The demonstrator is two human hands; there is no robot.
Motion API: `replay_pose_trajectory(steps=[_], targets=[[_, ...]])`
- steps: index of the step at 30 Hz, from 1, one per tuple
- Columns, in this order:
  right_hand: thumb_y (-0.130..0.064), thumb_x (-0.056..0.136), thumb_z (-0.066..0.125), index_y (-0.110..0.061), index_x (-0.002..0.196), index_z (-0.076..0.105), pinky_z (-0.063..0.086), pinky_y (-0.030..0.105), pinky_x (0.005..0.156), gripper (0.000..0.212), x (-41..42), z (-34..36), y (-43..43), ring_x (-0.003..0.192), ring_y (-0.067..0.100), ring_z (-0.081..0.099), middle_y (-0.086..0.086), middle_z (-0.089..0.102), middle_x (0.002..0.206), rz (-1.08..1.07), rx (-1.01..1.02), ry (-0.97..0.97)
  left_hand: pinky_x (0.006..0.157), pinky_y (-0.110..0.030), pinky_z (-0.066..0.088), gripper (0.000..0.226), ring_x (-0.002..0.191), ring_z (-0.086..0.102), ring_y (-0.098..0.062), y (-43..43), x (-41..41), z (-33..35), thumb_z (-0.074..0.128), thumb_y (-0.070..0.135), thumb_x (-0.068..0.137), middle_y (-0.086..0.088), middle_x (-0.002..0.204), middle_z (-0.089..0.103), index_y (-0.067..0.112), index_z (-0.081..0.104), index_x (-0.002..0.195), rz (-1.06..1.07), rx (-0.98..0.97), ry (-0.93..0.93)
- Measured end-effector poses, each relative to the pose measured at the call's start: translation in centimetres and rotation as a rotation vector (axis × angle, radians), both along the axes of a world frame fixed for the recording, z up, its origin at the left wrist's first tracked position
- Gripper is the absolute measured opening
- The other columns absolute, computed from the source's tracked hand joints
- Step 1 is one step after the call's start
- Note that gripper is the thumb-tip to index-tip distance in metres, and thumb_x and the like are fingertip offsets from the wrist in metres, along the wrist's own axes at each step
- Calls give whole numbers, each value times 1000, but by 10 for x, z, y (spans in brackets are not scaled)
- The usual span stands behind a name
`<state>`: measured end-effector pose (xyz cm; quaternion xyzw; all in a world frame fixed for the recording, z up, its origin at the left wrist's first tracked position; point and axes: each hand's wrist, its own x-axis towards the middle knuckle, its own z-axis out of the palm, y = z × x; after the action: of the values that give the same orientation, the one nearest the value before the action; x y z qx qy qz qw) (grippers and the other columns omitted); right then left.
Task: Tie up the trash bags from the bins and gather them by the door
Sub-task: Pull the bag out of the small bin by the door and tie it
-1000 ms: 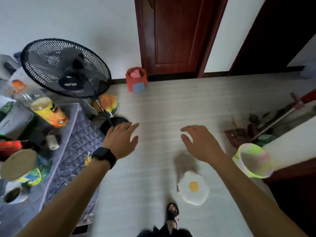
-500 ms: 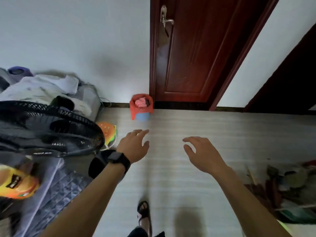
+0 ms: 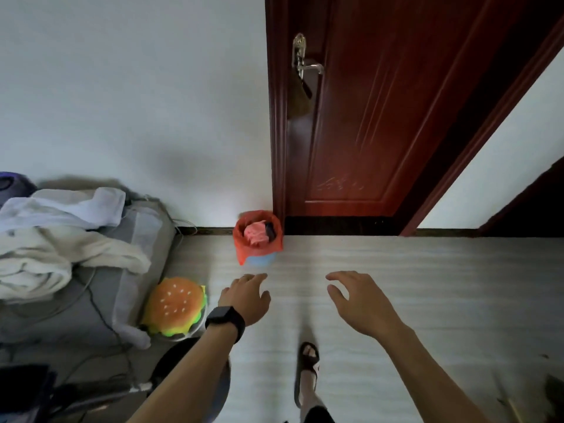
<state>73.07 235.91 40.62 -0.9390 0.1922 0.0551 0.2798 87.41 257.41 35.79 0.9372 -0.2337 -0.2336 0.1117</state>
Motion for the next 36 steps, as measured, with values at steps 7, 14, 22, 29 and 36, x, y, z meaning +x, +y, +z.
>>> replay_pose_trajectory(steps=[7,14,22,29,36], targets=[[-41,99,43,-31,132,57,37,30,106,37,170,-12,-87,131,14,44,-11,56,138,95,39,58,106,-39,41,54,131,46,-24,-47,149,-2,47,42,92,-1,146,48,33,40,145,169,14,41],[-42,99,44,-31,132,57,37,33,107,37,289,-11,-125,132,15,44,-9,55,140,116,20,88,102,-38,43,51,131,46,-23,-67,265,10,48,41,95,0,146,48,36,40,145,181,29,-28],[-41,99,46,-29,133,57,40,30,105,37,400,-37,-127,128,13,49,-10,58,137,-48,55,110,100,-36,45,51,128,50,-23,-85,422,-22,45,42,94,-1,142,53,36,41,144,3,76,60],[-40,100,47,-29,133,57,40,28,107,37,474,-52,-108,128,12,50,-10,58,138,-232,132,117,104,-38,41,48,128,49,-26,-115,539,-29,44,38,94,-1,141,52,37,43,141,-211,125,124],[-43,101,42,-31,137,51,39,25,105,39,501,-98,-102,128,11,49,-11,56,139,-364,233,204,108,-33,38,49,132,46,-20,-131,593,-59,43,40,96,5,146,48,38,39,145,-346,187,126]])
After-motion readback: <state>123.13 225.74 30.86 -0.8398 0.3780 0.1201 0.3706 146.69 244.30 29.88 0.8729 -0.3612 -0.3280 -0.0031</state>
